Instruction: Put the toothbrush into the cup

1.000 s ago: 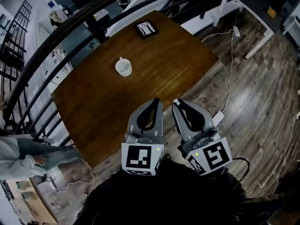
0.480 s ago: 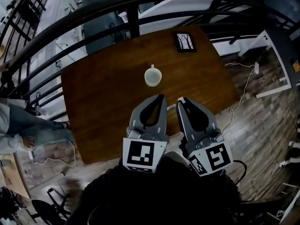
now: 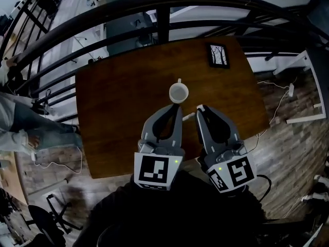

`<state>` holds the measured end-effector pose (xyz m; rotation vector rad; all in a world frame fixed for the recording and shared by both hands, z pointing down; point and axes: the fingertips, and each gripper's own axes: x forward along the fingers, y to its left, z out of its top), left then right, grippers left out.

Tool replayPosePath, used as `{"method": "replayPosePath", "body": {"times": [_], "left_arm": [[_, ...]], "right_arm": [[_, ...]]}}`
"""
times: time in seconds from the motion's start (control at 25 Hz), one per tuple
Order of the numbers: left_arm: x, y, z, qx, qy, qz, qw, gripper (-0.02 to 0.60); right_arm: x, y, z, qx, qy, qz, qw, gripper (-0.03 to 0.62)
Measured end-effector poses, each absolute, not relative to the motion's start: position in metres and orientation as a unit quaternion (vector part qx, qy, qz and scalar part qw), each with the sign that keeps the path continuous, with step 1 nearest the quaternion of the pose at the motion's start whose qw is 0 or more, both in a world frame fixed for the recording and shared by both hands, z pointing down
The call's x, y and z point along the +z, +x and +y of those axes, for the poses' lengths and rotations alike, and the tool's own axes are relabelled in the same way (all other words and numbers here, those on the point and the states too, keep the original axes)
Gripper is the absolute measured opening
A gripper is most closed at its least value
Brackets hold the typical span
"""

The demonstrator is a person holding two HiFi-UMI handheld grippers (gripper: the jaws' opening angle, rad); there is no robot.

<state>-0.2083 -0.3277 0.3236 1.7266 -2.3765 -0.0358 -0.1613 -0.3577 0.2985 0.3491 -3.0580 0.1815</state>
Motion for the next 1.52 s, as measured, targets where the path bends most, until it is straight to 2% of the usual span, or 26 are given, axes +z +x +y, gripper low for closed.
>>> {"method": "replayPosePath", "body": {"times": [0.36,0.72,1.0,1.52], "left_arm": [[0.324,-0.246,-0.361,-0.003,0.541,-0.834,0.112,0.008],[0.364,-0.291,-0.377,-0.001,0.510,-0.843,0.168,0.008],[0.396,-0.305,-0.393,0.005,0.502,-0.838,0.215,0.008],[0.437,-0.318,-0.394,0.022,0.473,-0.842,0.260,0.008]], "right_arm": [[0.297,-0.205,-0.406,0.063,0.070,-0.995,0.034,0.046],[0.332,-0.256,-0.430,0.086,0.044,-0.993,0.073,0.046],[0.365,-0.272,-0.447,0.107,0.039,-0.988,0.100,0.046],[0.418,-0.285,-0.451,0.145,0.014,-0.979,0.141,0.049]]}}
